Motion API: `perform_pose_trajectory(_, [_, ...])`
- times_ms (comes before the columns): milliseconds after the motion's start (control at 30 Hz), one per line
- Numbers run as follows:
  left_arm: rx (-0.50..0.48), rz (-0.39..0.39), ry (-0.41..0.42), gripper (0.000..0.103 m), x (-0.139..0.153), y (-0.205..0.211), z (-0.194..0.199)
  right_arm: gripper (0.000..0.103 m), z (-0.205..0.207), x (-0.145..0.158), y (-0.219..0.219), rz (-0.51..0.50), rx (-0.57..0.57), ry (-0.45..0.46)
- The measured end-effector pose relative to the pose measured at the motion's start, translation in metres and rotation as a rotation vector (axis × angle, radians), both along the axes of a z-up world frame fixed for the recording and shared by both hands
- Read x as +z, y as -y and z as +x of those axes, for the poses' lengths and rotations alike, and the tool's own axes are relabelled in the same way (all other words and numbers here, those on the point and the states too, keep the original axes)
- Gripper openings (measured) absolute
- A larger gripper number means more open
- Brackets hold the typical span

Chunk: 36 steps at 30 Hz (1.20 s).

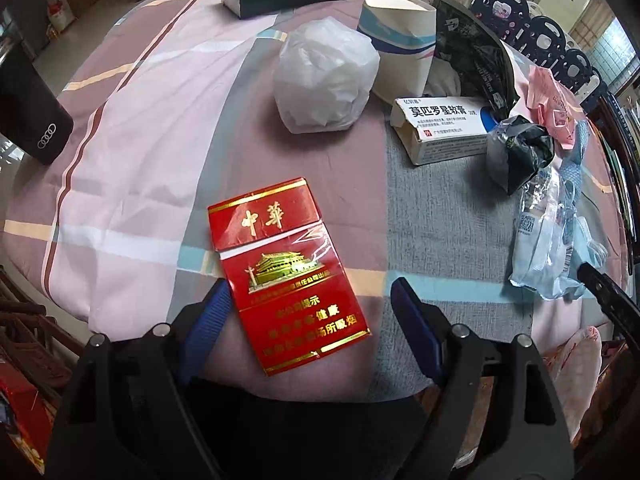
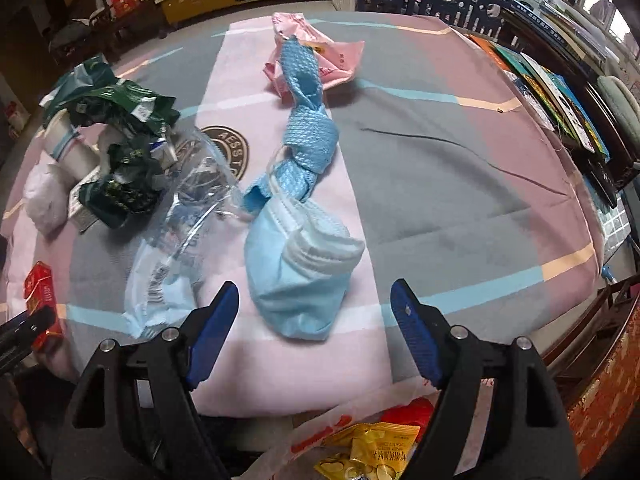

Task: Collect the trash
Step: 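Grasp the blue face mask with the right tool while the left tool holds the cigarette pack, then drop the blue mask and red cigarette pack into the wastebasket with both tools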

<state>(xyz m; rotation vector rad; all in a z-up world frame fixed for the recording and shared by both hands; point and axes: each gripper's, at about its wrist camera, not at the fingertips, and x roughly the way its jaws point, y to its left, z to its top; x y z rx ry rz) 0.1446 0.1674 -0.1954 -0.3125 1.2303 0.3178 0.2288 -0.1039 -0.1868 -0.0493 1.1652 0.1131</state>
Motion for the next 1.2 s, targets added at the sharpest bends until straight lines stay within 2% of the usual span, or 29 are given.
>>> perform_pose_trajectory(133, [-0.002, -0.015, -0.004, 0.082, -0.004, -0.001, 0.003, 0.076, 0.011, -0.011, 0.003, 0.011, -0.011, -0.015])
perform_pose_trajectory(167, [-0.001, -0.022, -0.002, 0.081, -0.005, -0.002, 0.003, 0.072, 0.012, -0.012, 0.001, 0.002, 0.006, -0.009])
perform_pose_trajectory(233, [0.002, -0.043, 0.009, 0.066, -0.007, -0.004, 0.002, 0.039, 0.01, -0.011, -0.003, -0.002, 0.035, -0.012])
perform_pose_trajectory(333, [0.002, -0.076, 0.033, 0.064, -0.008, -0.006, 0.0, 0.026, 0.002, -0.003, -0.005, 0.015, 0.047, 0.004])
perform_pose_trajectory(433, [0.014, -0.09, 0.065, 0.062, -0.005, -0.007, -0.003, 0.022, -0.007, 0.013, -0.003, 0.021, 0.05, 0.05])
perform_pose_trajectory(567, [0.014, -0.04, 0.126, 0.061, 0.007, -0.002, -0.011, 0.021, -0.02, 0.04, 0.005, 0.03, 0.04, 0.124])
perform_pose_trajectory(667, [0.006, -0.05, 0.153, 0.06, 0.016, 0.006, -0.013, 0.021, -0.028, 0.058, 0.014, 0.049, 0.028, 0.16])
perform_pose_trajectory(733, [-0.012, -0.027, 0.174, 0.06, 0.025, 0.013, -0.013, 0.021, -0.033, 0.067, 0.018, 0.064, 0.026, 0.173])
perform_pose_trajectory(967, [-0.017, -0.017, 0.224, 0.06, 0.042, 0.023, -0.019, 0.021, -0.05, 0.068, 0.022, 0.088, 0.027, 0.162])
perform_pose_trajectory(1100, [-0.022, -0.014, 0.226, 0.06, 0.044, 0.024, -0.024, 0.021, -0.059, 0.058, 0.019, 0.078, 0.039, 0.135])
perform_pose_trajectory(1200, [-0.029, -0.023, 0.238, 0.059, 0.05, 0.028, -0.025, 0.021, -0.065, 0.06, 0.024, 0.09, 0.036, 0.135])
